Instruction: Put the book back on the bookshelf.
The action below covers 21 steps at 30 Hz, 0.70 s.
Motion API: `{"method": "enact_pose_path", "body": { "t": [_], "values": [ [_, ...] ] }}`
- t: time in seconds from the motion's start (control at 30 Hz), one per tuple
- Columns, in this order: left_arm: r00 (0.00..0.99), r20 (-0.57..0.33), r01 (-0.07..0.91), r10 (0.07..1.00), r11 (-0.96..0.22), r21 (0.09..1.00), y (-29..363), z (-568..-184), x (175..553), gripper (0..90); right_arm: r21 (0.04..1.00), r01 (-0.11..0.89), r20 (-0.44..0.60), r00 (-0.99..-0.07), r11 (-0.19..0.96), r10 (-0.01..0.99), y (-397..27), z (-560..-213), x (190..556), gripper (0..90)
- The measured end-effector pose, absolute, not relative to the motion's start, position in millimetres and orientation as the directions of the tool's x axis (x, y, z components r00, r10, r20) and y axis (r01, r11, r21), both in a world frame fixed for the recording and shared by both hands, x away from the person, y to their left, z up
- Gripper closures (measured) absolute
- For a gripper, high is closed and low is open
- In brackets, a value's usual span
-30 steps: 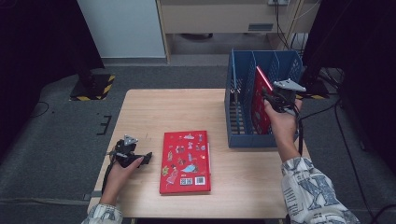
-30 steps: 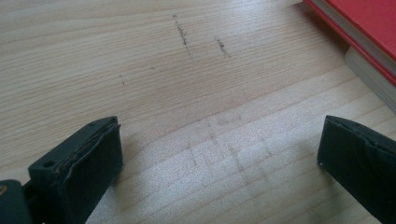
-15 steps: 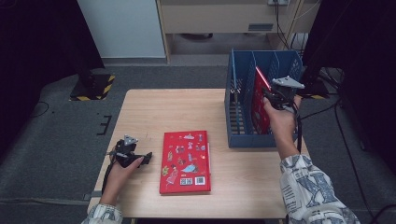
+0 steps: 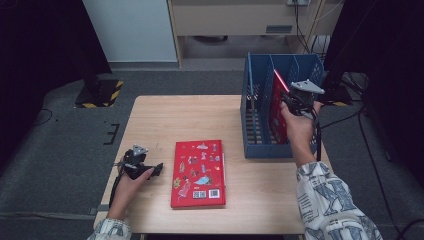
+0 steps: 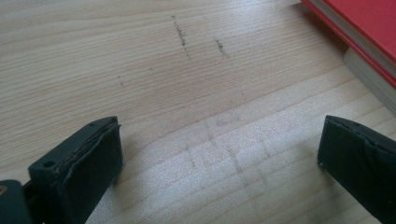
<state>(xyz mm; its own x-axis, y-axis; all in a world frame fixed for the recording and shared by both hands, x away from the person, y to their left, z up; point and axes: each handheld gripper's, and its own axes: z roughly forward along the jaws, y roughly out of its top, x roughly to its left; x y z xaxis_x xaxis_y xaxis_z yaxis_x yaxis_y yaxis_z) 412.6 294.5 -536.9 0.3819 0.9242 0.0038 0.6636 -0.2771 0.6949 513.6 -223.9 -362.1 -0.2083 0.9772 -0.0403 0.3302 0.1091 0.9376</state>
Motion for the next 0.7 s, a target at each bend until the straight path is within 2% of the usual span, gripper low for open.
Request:
{"method": "enact_pose_path", "body": {
  "t": [0.7],
  "values": [
    [0.386,0.003,0.662,0.922,-0.279,0.695,293.8,-537.0,412.8,0.0,0.937,0.33,-0.065,-0.143,0.109,0.988,-213.5,-361.5,539.7,79.3]
  ]
}}
